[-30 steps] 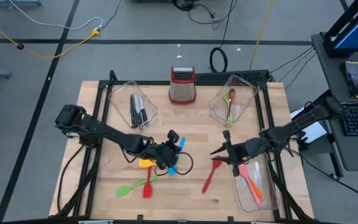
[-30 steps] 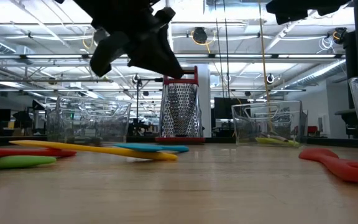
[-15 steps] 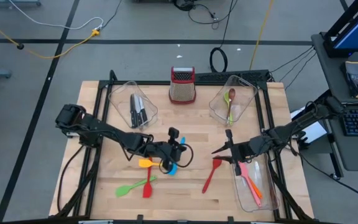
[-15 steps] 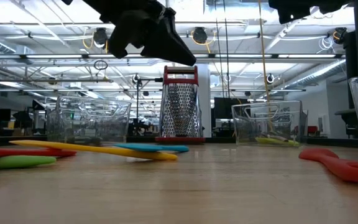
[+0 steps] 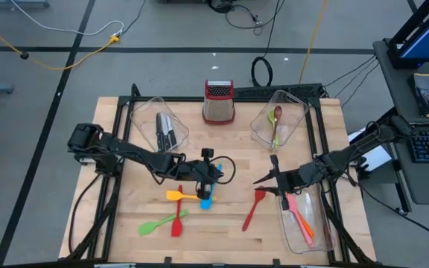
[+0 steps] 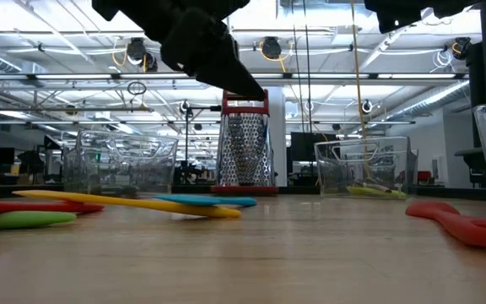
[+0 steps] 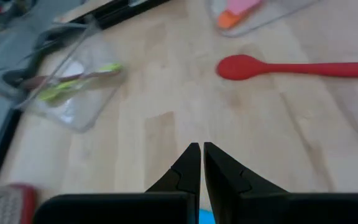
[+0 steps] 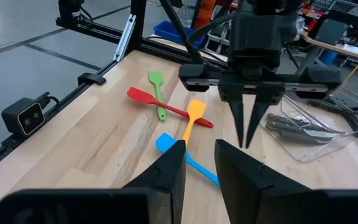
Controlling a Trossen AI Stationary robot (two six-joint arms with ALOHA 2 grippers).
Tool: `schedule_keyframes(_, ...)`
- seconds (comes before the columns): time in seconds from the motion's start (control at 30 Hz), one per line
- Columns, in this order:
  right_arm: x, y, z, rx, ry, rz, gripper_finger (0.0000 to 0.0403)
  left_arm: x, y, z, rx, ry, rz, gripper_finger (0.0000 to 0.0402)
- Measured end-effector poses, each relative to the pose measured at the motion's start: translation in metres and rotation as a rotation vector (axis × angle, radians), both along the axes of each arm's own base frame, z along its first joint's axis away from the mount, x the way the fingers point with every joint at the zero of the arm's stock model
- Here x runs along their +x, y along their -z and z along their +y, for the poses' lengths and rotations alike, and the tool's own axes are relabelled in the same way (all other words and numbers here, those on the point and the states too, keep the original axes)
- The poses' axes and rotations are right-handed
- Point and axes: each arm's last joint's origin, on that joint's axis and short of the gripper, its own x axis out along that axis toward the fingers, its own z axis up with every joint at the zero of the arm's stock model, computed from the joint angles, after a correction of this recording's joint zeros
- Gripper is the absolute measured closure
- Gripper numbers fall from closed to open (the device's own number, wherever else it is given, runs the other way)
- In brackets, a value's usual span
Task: Pick & Place Kitchen Items
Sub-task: Put the blue spatula into the bottom right transparent bin
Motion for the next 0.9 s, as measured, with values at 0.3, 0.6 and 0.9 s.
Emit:
schedule_keyframes(0.3, 0.0, 0.0, 0.0, 0.0, 0.0, 0.0, 0.0326, -0.003, 0.003, -0.008, 0.284, 0.24, 0.065, 0.0376)
schedule_keyframes(0.6, 0.0, 0.0, 0.0, 0.0, 0.0, 0.0, 0.0326, -0.001, 0.003, 0.003, 0.117, 0.147, 0.053, 0.0376)
schedule_keyframes(0.9, 0.0, 0.0, 0.0, 0.0, 0.0, 0.0, 0.0326, -0.002, 0.005, 0.008, 0.138, 0.264, 0.082, 0.0376)
